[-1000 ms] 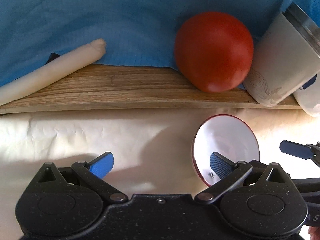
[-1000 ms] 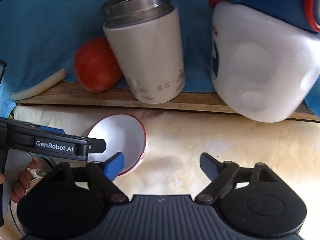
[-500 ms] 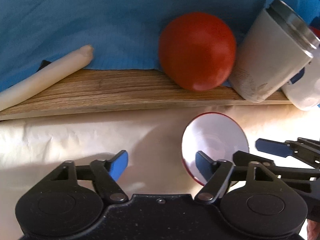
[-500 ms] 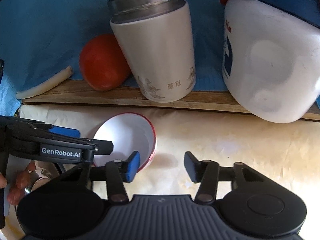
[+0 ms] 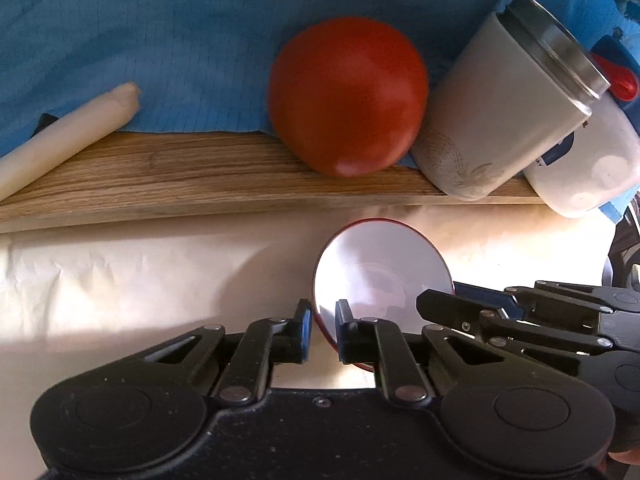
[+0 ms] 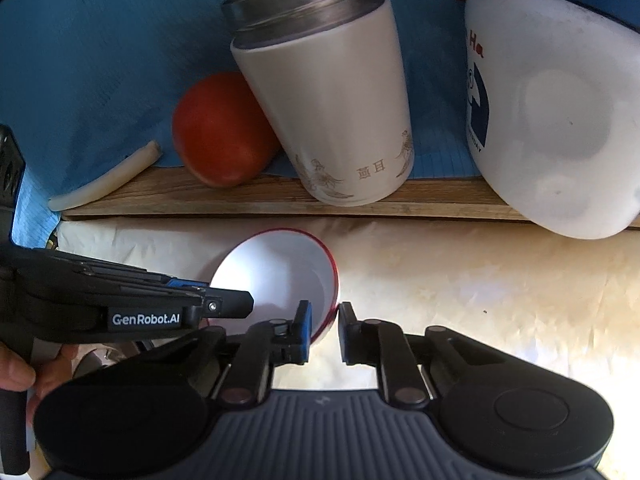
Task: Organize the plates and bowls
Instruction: 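Lift the second white bowl and carry it to the steel bowl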
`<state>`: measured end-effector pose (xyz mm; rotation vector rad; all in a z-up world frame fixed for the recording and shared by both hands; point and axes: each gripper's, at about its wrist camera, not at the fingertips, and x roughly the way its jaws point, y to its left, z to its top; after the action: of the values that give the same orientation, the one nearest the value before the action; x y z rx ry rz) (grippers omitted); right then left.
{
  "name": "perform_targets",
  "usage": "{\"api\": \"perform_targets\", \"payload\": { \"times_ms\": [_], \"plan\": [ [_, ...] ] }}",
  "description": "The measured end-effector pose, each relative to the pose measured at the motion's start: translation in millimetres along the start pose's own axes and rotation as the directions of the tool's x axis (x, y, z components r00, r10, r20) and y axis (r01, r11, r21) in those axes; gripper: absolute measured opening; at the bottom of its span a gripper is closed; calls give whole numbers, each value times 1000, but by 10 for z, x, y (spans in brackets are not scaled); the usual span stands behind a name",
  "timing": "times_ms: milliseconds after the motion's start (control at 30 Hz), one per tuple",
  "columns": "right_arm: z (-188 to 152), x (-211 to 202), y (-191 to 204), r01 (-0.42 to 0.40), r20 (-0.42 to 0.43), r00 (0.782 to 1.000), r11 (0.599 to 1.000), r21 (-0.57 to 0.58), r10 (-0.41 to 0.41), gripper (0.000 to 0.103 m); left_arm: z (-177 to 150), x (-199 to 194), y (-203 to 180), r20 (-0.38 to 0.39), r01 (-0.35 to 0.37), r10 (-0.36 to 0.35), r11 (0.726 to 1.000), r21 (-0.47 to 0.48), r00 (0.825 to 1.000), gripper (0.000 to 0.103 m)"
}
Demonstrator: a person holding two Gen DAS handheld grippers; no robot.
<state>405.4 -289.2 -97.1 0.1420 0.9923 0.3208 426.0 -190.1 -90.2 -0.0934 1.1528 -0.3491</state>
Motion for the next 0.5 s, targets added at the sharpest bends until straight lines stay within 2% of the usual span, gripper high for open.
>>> {"api": "perform_targets", "payload": {
  "times_ms": [233,500],
  "plan": [
    [-1,3,-34,-11,-6,1000,998,58,11,11,-14,-74,83,2,30,-30,998,-59,1000,9],
    [-24,-202,-30,-10,37,999,997,76,7,9,-82,-274,-2,40,48,-46,998,-48,998,8]
  ]
}}
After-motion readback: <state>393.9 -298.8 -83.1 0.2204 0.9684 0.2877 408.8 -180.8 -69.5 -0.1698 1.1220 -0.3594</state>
